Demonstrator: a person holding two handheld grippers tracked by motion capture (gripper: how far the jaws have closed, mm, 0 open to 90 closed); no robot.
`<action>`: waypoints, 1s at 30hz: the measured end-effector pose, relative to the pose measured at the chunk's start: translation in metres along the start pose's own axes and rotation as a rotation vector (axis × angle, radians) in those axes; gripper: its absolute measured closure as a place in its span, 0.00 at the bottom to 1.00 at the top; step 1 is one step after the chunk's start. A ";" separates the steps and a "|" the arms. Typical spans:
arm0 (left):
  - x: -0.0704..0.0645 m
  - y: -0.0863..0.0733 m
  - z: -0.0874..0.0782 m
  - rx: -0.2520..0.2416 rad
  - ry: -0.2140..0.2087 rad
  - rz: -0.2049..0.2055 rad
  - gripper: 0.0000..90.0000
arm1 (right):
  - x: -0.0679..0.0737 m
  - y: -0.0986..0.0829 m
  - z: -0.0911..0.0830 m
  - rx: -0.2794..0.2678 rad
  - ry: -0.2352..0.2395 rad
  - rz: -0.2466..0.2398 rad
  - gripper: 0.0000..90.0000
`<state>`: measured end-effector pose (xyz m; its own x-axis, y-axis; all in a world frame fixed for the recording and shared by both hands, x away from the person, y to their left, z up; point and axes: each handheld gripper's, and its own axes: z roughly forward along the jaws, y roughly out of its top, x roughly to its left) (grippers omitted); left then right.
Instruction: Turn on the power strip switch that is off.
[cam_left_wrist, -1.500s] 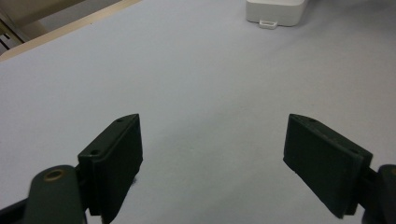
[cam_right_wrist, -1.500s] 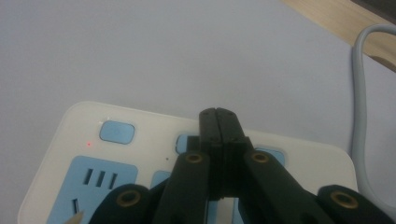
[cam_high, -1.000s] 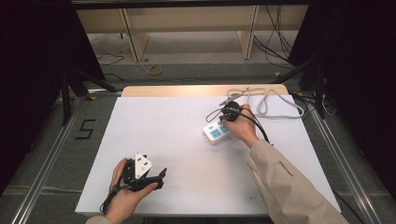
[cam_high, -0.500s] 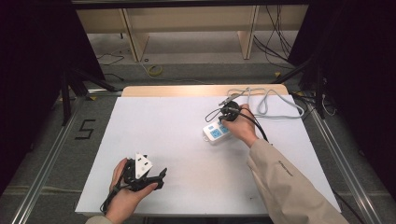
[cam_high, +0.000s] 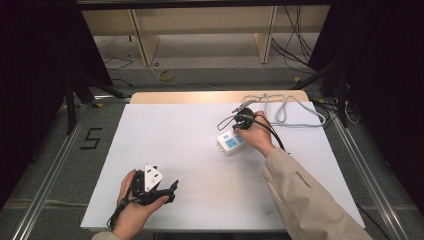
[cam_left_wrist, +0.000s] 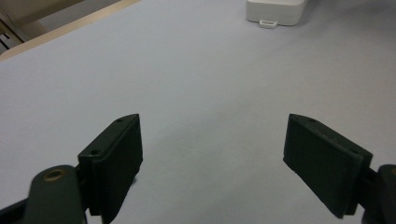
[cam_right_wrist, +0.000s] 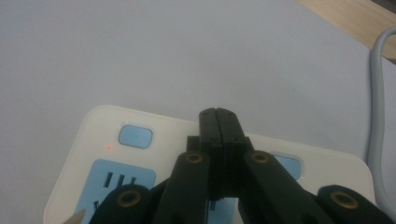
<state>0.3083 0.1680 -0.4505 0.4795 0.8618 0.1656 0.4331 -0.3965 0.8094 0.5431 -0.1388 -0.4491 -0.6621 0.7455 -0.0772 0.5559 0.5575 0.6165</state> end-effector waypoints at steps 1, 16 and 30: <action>0.000 0.000 0.000 0.001 0.000 0.000 0.21 | 0.000 0.000 0.000 0.002 -0.001 0.005 1.00; 0.000 0.000 0.000 -0.001 -0.001 -0.002 0.21 | 0.001 0.004 0.000 0.040 -0.006 0.002 1.00; 0.000 0.000 0.001 0.004 -0.004 0.000 0.21 | 0.002 0.005 0.001 0.048 -0.006 0.017 1.00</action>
<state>0.3090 0.1675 -0.4509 0.4825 0.8606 0.1628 0.4365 -0.3974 0.8072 0.5452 -0.1346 -0.4468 -0.6495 0.7570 -0.0721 0.5902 0.5616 0.5799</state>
